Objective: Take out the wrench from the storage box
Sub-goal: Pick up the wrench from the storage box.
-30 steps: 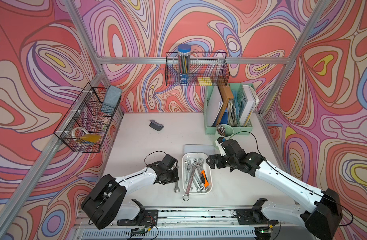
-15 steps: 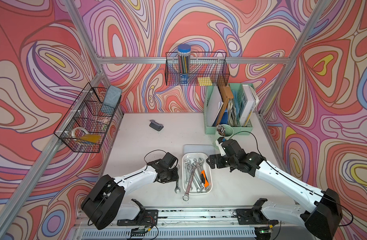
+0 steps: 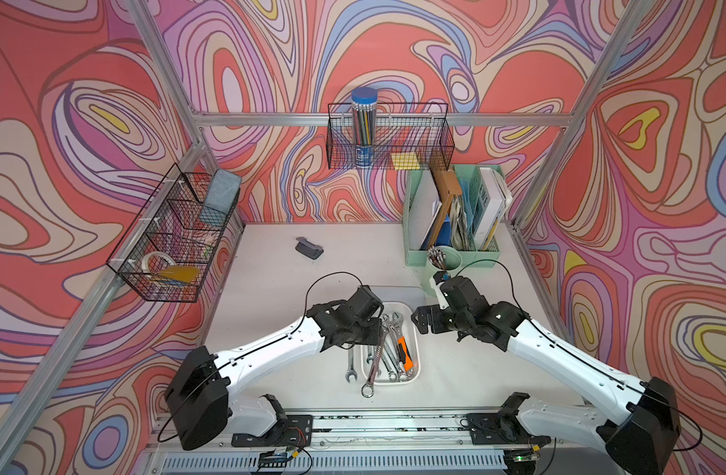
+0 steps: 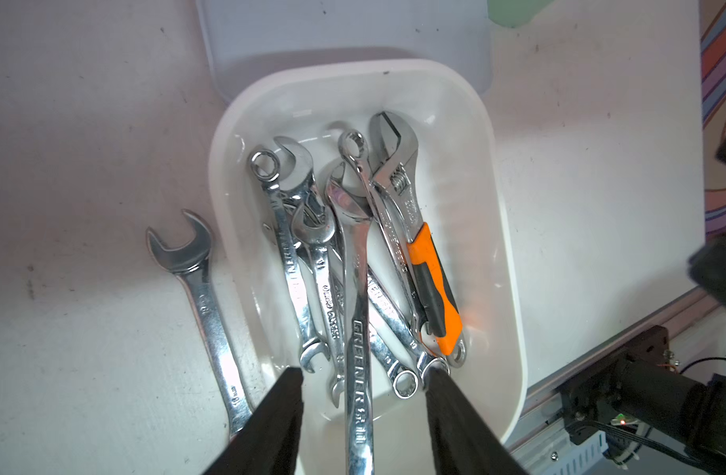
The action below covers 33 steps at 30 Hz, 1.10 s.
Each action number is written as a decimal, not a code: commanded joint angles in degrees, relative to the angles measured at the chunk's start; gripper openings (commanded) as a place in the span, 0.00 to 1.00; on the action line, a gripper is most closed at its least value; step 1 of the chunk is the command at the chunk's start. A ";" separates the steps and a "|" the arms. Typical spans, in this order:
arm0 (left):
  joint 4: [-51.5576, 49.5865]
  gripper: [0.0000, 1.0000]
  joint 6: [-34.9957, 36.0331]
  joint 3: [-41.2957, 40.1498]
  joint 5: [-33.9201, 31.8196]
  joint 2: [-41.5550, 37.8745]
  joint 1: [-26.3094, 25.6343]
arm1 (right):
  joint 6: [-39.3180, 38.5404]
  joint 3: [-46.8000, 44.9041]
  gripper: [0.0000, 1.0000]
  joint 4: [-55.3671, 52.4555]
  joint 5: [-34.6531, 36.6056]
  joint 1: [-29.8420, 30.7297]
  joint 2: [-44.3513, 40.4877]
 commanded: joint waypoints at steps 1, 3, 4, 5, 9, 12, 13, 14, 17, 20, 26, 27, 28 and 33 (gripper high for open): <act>-3.08 0.53 2.23 2.99 -2.17 5.18 -2.45 | -0.54 0.29 0.98 -1.20 1.73 0.03 -1.27; -3.28 0.52 2.97 3.93 -2.52 8.03 -2.95 | -0.64 0.20 0.98 -1.20 1.74 -0.16 -1.29; -3.64 0.52 3.28 4.33 -3.07 9.59 -3.17 | -0.69 0.20 0.98 -1.16 1.73 -0.16 -1.29; -4.02 0.51 3.67 4.86 -3.57 11.00 -3.35 | -0.70 0.20 0.98 -1.20 1.74 -0.25 -1.38; -5.06 0.45 4.19 6.40 -5.00 15.37 -4.39 | -0.77 0.04 0.98 -1.38 1.78 -0.33 -1.73; -6.53 0.43 3.80 7.42 -6.32 17.98 -4.79 | -0.70 -0.28 0.98 -1.29 1.75 -0.43 -1.90; -6.84 0.41 3.84 7.86 -6.95 18.76 -5.00 | -0.64 -0.40 0.98 -1.20 1.66 -0.43 -1.97; -7.23 0.39 4.01 8.43 -7.40 19.46 -5.12 | -0.67 -0.48 0.98 -1.18 1.56 -0.43 -1.97; -7.75 0.33 3.93 9.48 -7.71 21.20 -5.83 | -0.69 -0.59 0.98 -0.95 1.39 -0.51 -1.99; -8.87 0.30 3.48 10.36 -8.48 22.91 -6.45 | -0.69 -0.68 0.98 -0.94 1.38 -0.49 -2.16; -11.12 0.17 0.97 11.78 -10.61 24.04 -7.43 | -0.50 -0.92 0.98 -1.07 1.39 -0.51 -2.76; -11.42 0.14 0.71 12.02 -10.91 24.13 -7.61 | -0.46 -1.02 0.98 -1.03 1.30 -0.51 -2.78; -11.81 0.12 0.28 12.37 -11.26 24.31 -7.85 | -0.45 -0.95 0.98 -1.02 1.30 -0.47 -2.85; -14.02 0.00 -1.24 13.65 -13.36 24.46 -8.75 | -0.53 -0.85 0.98 -1.29 1.39 -0.51 -2.96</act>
